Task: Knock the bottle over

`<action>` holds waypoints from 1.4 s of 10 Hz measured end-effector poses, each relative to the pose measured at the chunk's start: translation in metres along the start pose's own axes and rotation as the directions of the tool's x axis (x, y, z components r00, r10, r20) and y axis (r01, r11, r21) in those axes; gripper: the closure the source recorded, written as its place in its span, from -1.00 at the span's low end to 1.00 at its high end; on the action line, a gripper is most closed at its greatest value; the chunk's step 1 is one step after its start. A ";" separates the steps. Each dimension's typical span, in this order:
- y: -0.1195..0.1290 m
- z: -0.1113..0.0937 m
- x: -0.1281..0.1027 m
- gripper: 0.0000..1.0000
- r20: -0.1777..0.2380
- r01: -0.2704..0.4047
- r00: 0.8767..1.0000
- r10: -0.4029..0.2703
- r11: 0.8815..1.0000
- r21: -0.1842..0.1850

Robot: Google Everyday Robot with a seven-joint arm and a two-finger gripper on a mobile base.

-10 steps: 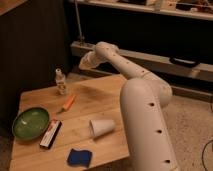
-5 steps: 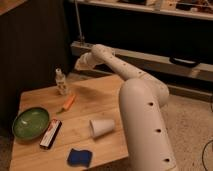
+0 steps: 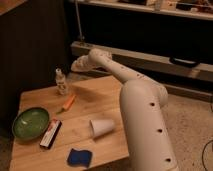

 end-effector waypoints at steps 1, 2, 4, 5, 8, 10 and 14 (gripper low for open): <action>0.000 0.002 0.000 1.00 0.015 0.003 1.000 -0.003 1.000 -0.010; 0.002 0.003 0.001 1.00 0.025 0.006 1.000 -0.005 1.000 -0.020; 0.008 0.005 0.001 1.00 0.053 0.021 0.998 -0.018 0.999 -0.048; 0.009 0.005 0.000 1.00 0.062 0.026 0.998 -0.022 0.998 -0.056; 0.014 0.009 0.001 1.00 0.074 0.038 0.997 -0.032 0.996 -0.081; 0.020 0.012 0.000 1.00 0.069 0.050 0.997 -0.044 0.995 -0.091; 0.037 0.026 -0.002 1.00 0.038 0.071 0.997 -0.068 0.994 -0.087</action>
